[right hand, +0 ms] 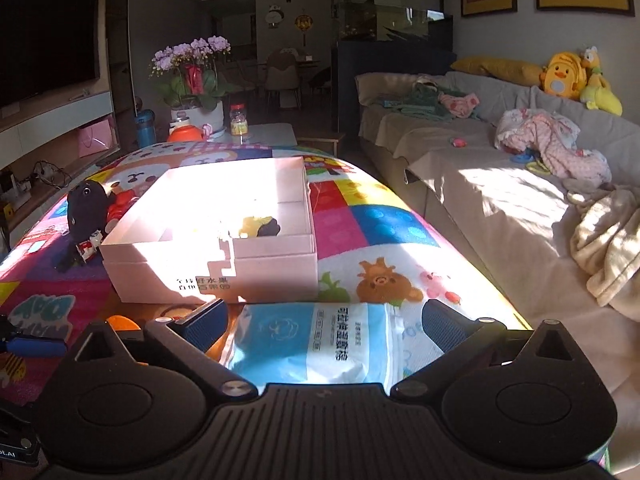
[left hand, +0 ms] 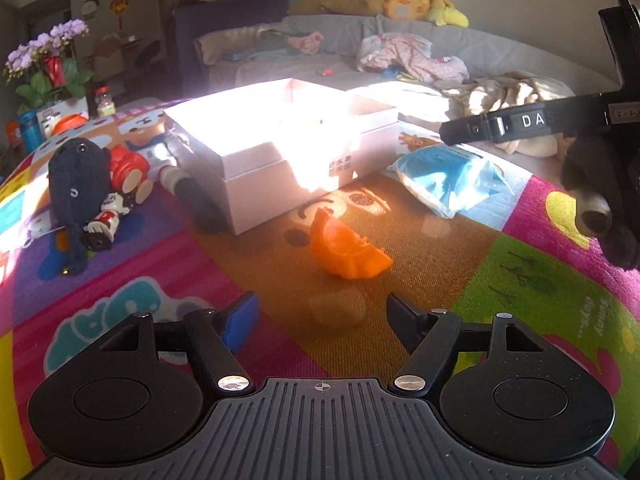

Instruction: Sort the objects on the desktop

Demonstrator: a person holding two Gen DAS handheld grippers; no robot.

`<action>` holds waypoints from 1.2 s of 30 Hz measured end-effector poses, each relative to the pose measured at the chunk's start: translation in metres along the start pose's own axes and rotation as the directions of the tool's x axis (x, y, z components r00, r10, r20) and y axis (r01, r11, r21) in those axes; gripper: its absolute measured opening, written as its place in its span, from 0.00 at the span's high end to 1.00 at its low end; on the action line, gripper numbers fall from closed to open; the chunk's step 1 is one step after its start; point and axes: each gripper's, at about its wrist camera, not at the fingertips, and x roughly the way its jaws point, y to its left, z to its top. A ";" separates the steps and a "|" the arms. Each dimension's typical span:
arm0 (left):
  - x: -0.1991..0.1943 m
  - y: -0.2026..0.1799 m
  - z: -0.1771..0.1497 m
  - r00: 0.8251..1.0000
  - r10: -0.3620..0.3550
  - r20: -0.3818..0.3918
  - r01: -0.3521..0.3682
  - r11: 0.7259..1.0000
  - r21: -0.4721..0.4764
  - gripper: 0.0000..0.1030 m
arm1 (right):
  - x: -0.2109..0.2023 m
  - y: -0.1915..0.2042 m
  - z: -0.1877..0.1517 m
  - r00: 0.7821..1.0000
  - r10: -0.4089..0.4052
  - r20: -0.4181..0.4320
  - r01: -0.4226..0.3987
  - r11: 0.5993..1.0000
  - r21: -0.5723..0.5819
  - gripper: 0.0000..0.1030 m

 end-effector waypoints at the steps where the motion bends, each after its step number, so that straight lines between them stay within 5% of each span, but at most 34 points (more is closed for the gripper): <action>1: 0.001 -0.001 0.001 1.000 -0.002 -0.001 0.002 1.000 -0.001 0.25 | 0.000 -0.004 0.004 1.000 0.003 0.012 -0.003 1.000 0.005 0.04; 3: 0.005 -0.003 0.003 1.000 -0.011 -0.002 0.011 1.000 -0.002 0.25 | 0.010 -0.018 0.016 0.999 0.050 -0.008 -0.049 0.997 0.055 0.35; 5: 0.008 -0.008 0.006 1.000 -0.027 0.006 0.027 1.000 0.005 0.24 | 0.031 -0.034 0.024 0.993 0.099 -0.057 -0.089 0.984 0.153 0.48; 11: 0.006 -0.014 0.009 0.999 -0.046 0.029 0.045 0.999 0.030 0.19 | 0.075 -0.056 0.016 0.980 0.080 -0.183 -0.036 0.972 0.231 0.48; 13: 0.007 -0.011 0.009 0.998 -0.053 0.026 0.052 0.998 0.025 0.18 | 0.059 -0.059 0.001 0.965 0.161 -0.205 -0.095 0.949 0.301 0.47; 17: 0.013 -0.012 0.009 0.998 -0.059 0.014 0.058 0.998 0.033 0.18 | 0.019 -0.051 -0.024 0.898 0.385 -0.215 -0.283 0.877 0.388 0.44; 21: 0.013 -0.012 0.006 0.999 -0.052 0.005 0.052 0.998 0.036 0.18 | -0.025 -0.022 -0.023 0.948 0.288 -0.137 -0.269 0.952 0.147 0.19; 23: 0.011 -0.010 0.005 0.999 -0.034 0.007 0.034 0.999 0.036 0.18 | -0.038 -0.006 -0.022 0.952 0.282 -0.119 -0.283 0.959 0.011 0.18; 31: 0.000 0.015 0.007 0.997 0.074 0.010 -0.074 0.997 0.005 0.16 | -0.049 0.048 -0.041 0.937 0.303 -0.174 -0.349 0.816 -0.461 0.15; 34: -0.005 0.022 0.008 0.997 0.074 0.011 -0.073 0.997 -0.014 0.14 | -0.050 0.056 -0.052 0.949 0.274 -0.155 -0.312 0.742 -0.594 0.14; 36: -0.004 0.021 0.009 0.998 0.062 0.011 -0.062 0.998 -0.010 0.14 | -0.040 0.059 -0.052 0.959 0.251 -0.133 -0.278 0.736 -0.617 0.10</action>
